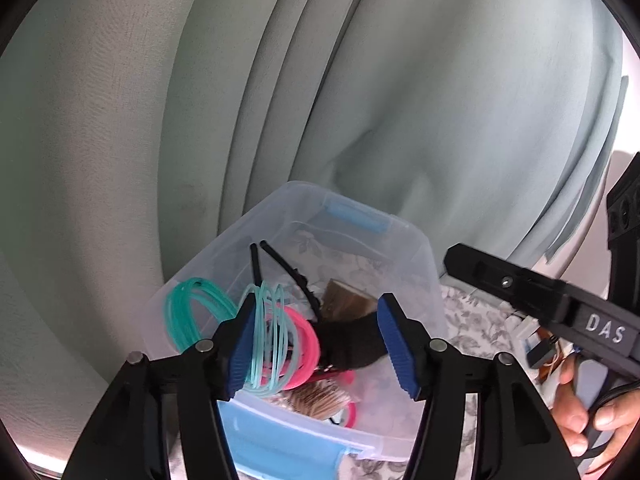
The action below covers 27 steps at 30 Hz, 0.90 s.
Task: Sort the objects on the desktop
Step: 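Lower the bangles into the bin with the left tool while the right tool drops the black pouch in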
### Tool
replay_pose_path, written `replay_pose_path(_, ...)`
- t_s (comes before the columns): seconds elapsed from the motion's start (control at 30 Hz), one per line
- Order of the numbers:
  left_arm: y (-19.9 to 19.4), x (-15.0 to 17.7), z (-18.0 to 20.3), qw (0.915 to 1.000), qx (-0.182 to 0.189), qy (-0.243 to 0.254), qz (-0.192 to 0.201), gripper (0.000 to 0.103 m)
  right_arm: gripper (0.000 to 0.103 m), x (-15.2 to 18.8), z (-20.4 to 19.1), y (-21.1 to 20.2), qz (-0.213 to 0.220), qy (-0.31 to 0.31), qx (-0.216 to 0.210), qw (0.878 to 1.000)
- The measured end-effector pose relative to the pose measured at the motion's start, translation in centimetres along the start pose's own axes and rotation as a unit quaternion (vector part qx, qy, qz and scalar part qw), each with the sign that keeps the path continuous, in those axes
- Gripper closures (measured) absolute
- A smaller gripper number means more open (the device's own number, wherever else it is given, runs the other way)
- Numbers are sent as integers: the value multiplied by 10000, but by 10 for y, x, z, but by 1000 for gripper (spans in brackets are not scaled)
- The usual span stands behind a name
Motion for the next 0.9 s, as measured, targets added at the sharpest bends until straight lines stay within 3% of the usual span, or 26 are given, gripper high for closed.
replay_pose_path(0.4, 7, 22, -8, 9989, -278, 258, -269, 40, 51, 9, -12, -1, -104, -93, -38, 9999)
replay_pose_path(0.53, -8, 24, -6, 9978, -437, 436, -255, 34, 51, 13, -15, -3, -129, -119, -31, 9998)
replay_pose_path(0.9, -22, 30, -10, 9970, -532, 463, -322, 33, 50, 22, -22, -12, -138, -145, -37, 9998)
Point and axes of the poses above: each gripper's, at about its wrist camera, not at the fingertips, and y roughly the way its jaws point, z to its right, x to its underside, the point moved 8 cm from there along y, roughly the way its jaws point
